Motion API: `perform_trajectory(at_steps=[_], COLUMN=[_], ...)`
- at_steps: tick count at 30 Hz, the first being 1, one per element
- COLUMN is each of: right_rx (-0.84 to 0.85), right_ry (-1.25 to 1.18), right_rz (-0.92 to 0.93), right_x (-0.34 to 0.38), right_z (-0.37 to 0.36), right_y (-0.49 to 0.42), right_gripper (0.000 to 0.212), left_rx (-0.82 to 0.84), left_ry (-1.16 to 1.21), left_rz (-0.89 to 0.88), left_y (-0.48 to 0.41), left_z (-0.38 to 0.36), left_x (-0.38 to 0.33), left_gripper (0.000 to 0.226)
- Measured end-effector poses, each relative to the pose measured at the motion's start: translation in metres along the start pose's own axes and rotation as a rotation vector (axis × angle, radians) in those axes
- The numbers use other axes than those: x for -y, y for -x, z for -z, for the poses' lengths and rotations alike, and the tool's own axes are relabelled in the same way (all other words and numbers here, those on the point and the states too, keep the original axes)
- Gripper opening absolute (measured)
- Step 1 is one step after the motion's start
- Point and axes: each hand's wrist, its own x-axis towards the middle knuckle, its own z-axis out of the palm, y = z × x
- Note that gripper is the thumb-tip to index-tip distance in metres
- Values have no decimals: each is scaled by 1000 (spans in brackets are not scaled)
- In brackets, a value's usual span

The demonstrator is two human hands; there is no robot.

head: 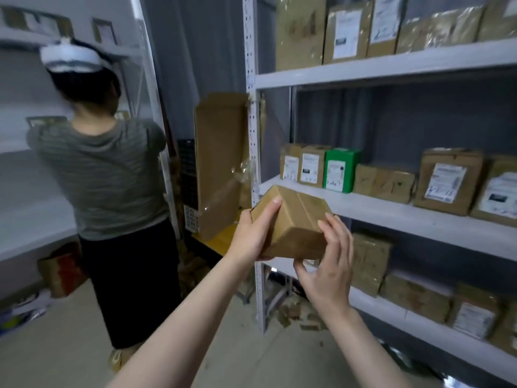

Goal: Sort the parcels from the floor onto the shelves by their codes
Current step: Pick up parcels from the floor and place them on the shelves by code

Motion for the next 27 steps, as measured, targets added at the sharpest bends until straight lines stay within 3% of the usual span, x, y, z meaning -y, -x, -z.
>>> perform_trajectory(at_steps=[4,7,12,16,19,23,27], right_rx=[-104,-116,-70,-77,-149,-221,-185], right_ry=[97,116,66,-6,-122,-348,-509], right_rz=[237,326,345,370,317,87,-114], right_x=[9,13,9,0,-5,-5,-16], right_z=[39,66,116,156,182,224,265], right_y=[-48,-79,-128,-172,-210,-253,-286], right_gripper=[81,80,84,78,68,55,49], left_rx=[39,42,55,87,122,141,204], left_ry=[54,110,-59,-197,-169,-228,-262], left_rz=[21,-18,-431,-691,-795,-969,-1154], left_y=[19,28,47,57,60,68,77], left_z=[-13,-20,-43,-67,-85,-113,-142], left_x=[-58,-94,-136,-166,-188,-219,-247], left_gripper=[71,95,51,63,71,76,79])
